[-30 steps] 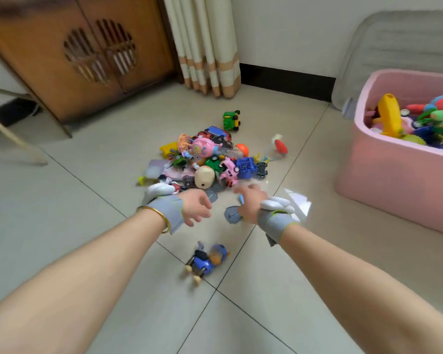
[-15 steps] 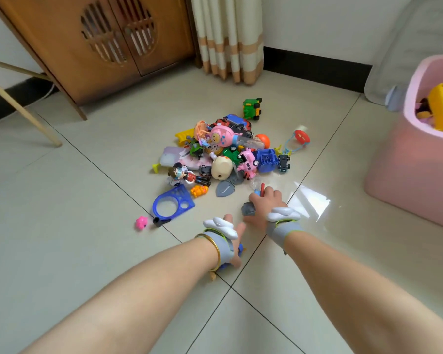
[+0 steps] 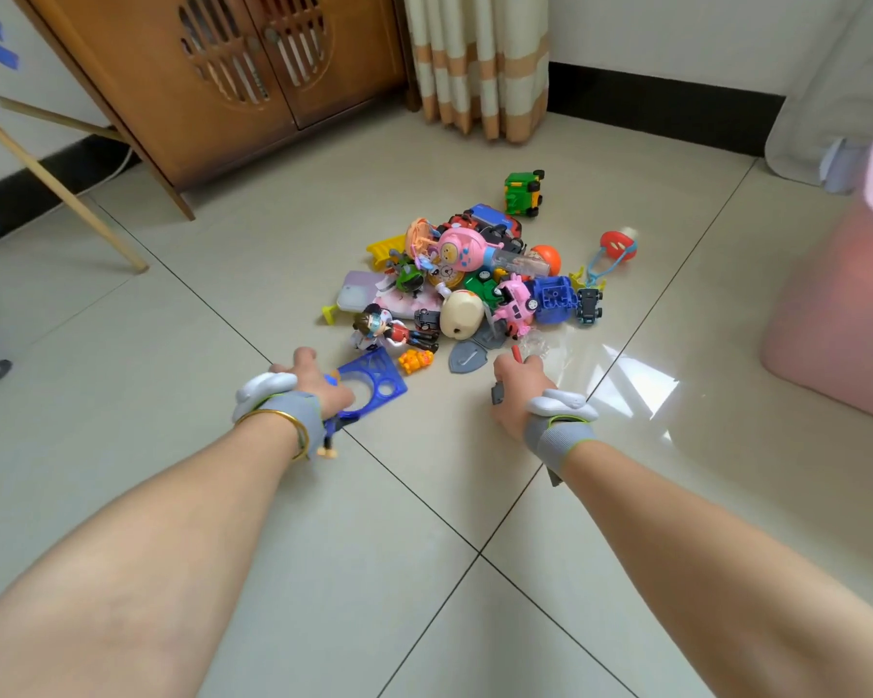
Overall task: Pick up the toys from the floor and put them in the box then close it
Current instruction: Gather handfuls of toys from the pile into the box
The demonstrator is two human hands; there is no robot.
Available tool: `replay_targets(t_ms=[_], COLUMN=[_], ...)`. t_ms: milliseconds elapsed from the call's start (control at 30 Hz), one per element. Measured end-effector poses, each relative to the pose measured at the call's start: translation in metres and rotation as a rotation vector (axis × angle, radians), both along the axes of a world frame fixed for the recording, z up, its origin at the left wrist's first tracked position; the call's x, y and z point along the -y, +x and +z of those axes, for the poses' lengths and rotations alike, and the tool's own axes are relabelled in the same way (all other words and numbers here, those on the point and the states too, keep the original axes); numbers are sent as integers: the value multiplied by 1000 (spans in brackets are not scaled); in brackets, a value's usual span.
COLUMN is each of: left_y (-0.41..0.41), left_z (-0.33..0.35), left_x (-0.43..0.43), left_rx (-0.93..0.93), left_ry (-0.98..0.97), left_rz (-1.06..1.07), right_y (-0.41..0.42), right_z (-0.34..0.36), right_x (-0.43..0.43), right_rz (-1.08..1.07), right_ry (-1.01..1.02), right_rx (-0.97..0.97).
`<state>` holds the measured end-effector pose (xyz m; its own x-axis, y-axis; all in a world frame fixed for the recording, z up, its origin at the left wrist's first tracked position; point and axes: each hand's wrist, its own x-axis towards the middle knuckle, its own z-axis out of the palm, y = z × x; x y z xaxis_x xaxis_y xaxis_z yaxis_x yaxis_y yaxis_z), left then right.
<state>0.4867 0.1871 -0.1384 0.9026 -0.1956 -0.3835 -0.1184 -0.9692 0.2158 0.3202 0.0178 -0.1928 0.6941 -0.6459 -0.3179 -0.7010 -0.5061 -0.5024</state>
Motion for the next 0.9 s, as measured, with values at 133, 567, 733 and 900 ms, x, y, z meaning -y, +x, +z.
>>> replay_targets(t_ms=[133,567,733,900], left_y=[-2,-10,-22,-24], left_z=[-5,-23,-33,-39], left_x=[-17,18,46,64], left_rx=[-194,-148,-97,-194], left_ry=[197,153,186,36], left_rz=[5,-157,-273,-156], right_y=[7,17,19,22], right_z=[1,-1,-9,-10], right_x=[-8,-13,-9,-1], right_rz=[-9,-216,-294,-401], right_ry=[40,279,372,530], right_rx=[67,280,293,276])
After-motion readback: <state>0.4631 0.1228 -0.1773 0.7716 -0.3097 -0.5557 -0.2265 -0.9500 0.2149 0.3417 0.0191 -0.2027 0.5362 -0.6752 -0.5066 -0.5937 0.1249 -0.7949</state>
